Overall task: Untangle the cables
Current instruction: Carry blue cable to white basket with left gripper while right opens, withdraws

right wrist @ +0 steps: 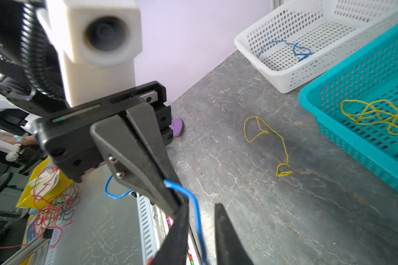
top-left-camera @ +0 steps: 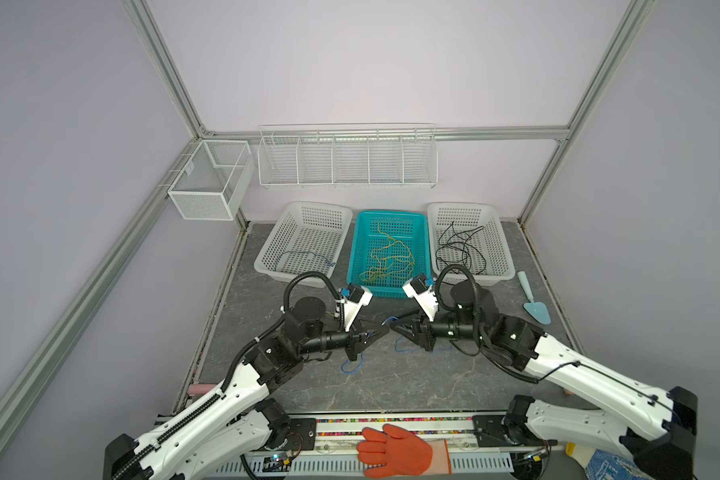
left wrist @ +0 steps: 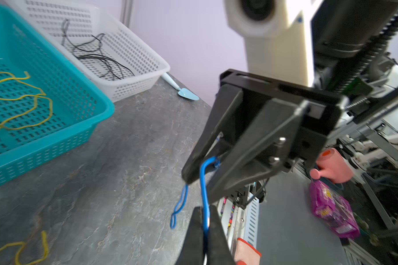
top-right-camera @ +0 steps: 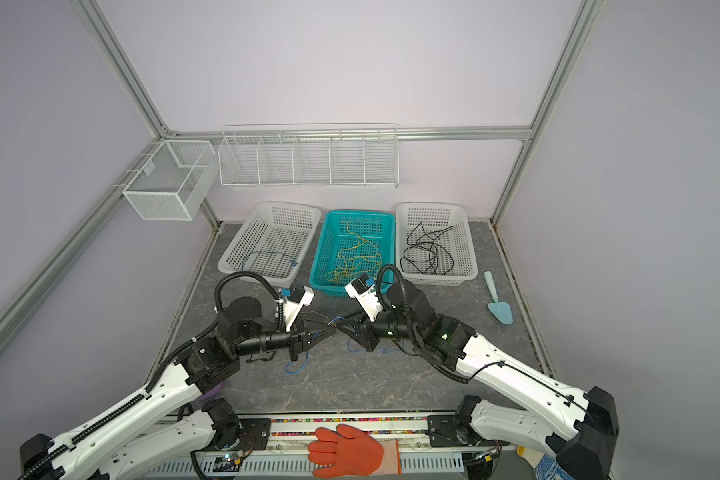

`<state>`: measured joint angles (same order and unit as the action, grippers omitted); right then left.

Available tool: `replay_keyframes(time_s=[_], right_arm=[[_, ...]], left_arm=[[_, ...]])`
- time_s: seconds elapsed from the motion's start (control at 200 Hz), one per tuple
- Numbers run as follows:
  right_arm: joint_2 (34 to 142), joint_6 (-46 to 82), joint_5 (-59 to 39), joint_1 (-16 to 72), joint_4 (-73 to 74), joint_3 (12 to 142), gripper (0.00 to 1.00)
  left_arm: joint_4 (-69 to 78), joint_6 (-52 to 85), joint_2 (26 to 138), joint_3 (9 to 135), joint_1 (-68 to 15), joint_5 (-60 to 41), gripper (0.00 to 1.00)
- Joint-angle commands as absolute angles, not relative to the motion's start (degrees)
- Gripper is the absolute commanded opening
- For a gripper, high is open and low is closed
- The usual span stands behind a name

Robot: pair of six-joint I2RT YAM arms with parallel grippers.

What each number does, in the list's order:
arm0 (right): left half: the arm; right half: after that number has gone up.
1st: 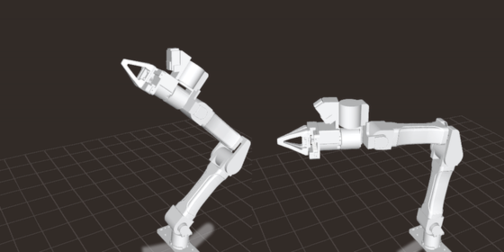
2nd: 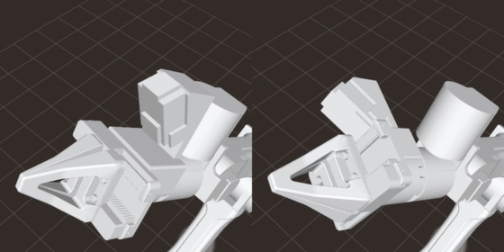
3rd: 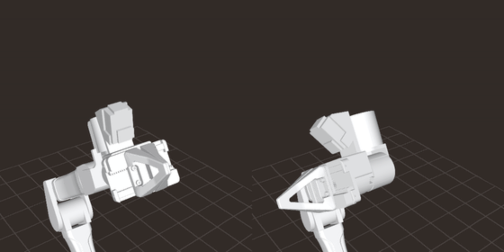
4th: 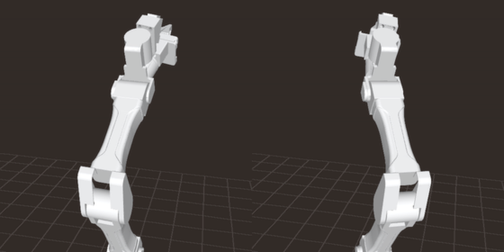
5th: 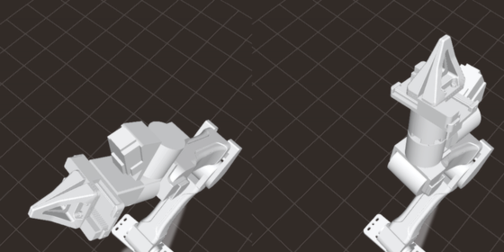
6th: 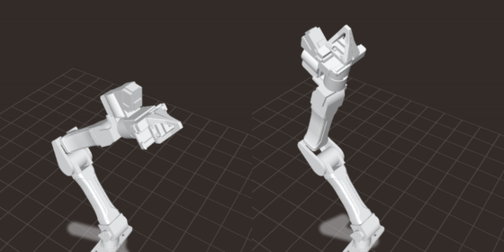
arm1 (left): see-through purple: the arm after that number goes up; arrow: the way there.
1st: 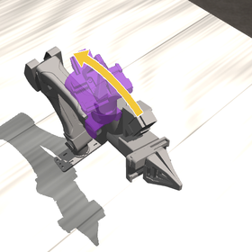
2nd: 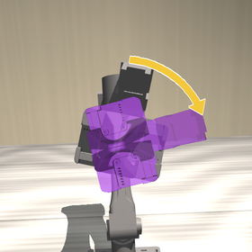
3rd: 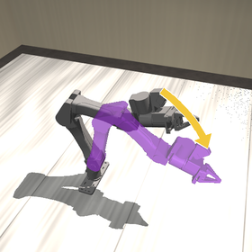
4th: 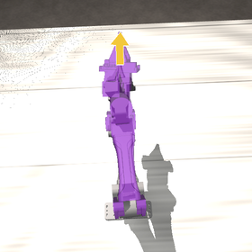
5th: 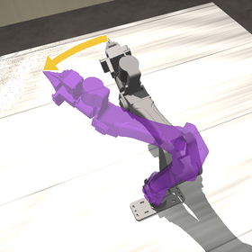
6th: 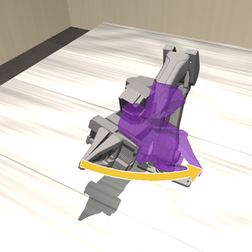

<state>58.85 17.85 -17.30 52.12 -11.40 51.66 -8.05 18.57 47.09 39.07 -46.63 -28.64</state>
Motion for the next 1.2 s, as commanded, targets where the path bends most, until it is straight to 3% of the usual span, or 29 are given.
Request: replay_keyframes(time_s=[0.0, 0.095, 0.185, 0.37, 0.525, 0.73, 0.99, 1.195], right_arm=[[54.7, 17.6, -11.0, 52.1, -12.7, 52.6, 0.36], [51.3, 17.5, -5.9, 51.9, -14.9, 51.5, 0.6], [48.0, 17.2, -3.2, 51.6, -16.1, 50.8, 0.73], [41.3, 16.7, 2.1, 51.2, -18.4, 49.5, 0.89], [38.7, 16.8, 0.9, 51.1, -18.9, 47.5, 1.0], [39.4, 17.2, -2.4, 51.1, -19.4, 46.2, 0.92], [39.5, 17.2, -3.8, 51.1, -18.7, 44.5, 0.9], [40.2, 17.3, -5.7, 51.1, -18.2, 43.8, 0.9]], left_arm=[[-11.4, 18.8, 45.3, 40.9, -46.3, -17.5, 0.0], [-17.6, 16.5, 44.7, 43.6, -46.1, -11.1, 0.0], [-23.1, 14.7, 45.1, 47.1, -45.5, -5.4, 0.0], [-28.7, 12.5, 44.9, 52.7, -39.9, 2.0, 0.0], [-27.5, 11.1, 44.6, 54.4, -32.5, 3.4, 0.0], [-23.2, 12.8, 50.7, 58.2, -22.8, 0.0, 0.0], [-11.4, 19.0, 60.0, 59.2, -11.3, -4.3, 0.0], [-5.0, 20.0, 71.0, 61.8, -7.3, -4.7, 0.0]])
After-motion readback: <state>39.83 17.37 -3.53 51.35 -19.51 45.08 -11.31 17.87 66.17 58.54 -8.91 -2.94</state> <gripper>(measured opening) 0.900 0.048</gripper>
